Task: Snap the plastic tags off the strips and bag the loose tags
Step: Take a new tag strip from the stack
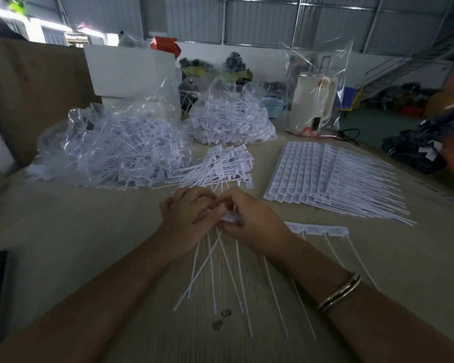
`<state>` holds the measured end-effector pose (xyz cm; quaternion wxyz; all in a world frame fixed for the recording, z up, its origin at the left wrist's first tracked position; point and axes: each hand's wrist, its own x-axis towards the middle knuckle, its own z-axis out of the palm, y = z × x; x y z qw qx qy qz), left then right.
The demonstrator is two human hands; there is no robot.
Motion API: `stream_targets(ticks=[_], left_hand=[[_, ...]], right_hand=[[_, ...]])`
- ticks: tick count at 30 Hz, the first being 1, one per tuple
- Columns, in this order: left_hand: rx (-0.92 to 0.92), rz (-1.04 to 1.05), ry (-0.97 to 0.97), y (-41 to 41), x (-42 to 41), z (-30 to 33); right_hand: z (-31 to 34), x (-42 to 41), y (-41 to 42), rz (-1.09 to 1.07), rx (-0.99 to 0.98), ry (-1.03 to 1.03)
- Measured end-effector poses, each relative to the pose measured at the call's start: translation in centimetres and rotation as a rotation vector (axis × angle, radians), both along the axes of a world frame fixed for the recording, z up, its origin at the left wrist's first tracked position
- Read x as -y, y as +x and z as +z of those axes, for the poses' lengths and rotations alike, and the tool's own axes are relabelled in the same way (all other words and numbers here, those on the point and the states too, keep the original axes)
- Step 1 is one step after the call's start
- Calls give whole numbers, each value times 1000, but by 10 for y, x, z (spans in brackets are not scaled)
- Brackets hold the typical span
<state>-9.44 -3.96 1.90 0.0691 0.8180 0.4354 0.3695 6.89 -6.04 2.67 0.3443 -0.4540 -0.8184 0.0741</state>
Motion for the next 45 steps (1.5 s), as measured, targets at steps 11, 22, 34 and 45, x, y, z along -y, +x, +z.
stream_targets(ticks=[11, 22, 34, 45], left_hand=[[177, -128, -120, -6, -7, 2], [311, -139, -98, -7, -8, -1], [39, 137, -86, -3, -11, -3], [87, -23, -3, -3, -7, -2]], right_hand=[[4, 5, 27, -117, 263, -23], [7, 8, 16, 37, -338, -177], [-4, 1, 18, -127, -8, -109], [3, 4, 25, -18, -48, -130]])
